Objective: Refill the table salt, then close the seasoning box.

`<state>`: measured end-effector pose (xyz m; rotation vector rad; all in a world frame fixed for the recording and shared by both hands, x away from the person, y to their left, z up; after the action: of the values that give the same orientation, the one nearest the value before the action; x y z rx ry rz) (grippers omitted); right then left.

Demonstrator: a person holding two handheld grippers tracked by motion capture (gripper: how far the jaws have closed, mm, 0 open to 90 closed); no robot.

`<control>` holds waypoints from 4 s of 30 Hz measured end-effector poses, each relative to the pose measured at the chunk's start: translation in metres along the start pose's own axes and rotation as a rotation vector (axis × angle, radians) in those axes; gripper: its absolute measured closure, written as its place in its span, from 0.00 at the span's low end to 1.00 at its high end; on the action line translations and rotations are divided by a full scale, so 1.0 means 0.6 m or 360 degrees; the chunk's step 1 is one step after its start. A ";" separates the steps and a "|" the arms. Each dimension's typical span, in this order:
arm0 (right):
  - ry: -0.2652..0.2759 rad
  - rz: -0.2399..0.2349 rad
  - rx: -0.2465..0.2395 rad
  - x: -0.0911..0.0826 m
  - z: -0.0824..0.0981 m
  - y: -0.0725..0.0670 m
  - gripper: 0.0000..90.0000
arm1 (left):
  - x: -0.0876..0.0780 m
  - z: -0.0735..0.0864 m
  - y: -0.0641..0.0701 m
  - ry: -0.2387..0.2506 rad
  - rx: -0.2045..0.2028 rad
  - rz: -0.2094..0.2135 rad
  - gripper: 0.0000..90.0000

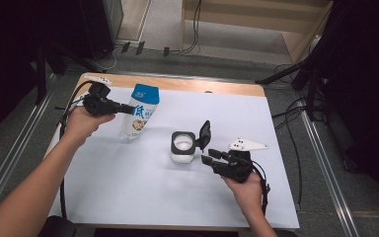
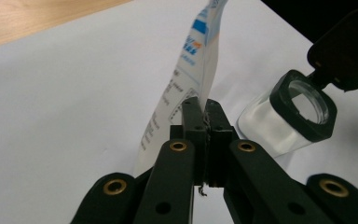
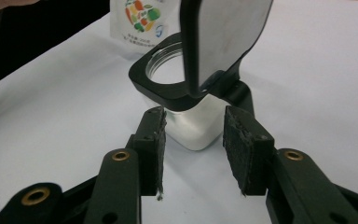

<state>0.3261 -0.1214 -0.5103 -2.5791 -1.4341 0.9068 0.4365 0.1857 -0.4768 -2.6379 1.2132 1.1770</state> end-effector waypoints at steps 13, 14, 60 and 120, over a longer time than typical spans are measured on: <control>0.0030 0.0049 0.0054 -0.006 -0.006 0.029 0.69 | -0.031 0.052 -0.025 0.0064 -0.0086 -0.0038 1.00; 0.0032 0.0051 0.0055 -0.005 -0.007 0.030 0.69 | -0.033 0.055 -0.024 0.0067 -0.0099 -0.0026 1.00; 0.0015 0.0015 0.0101 0.035 -0.064 0.062 0.98 | -0.060 0.093 0.010 0.0137 -0.0010 -0.0132 0.49; -0.0012 -0.0076 0.0055 0.067 -0.078 0.025 0.96 | -0.072 0.170 0.018 0.0140 -0.0036 -0.0178 0.47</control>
<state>0.3776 -0.0874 -0.4953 -2.5083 -1.4622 0.9274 0.3475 0.2366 -0.5196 -2.7605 1.0537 1.0750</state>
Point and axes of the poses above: each handheld gripper's, and its own axes: x roughly forward along the jaws, z roughly out of its underside, y roughly to its right, the point moved 9 cm from there along x, roughly forward along the jaws, and after that the axes turned 6 degrees about -z, right-handed, at the moved point
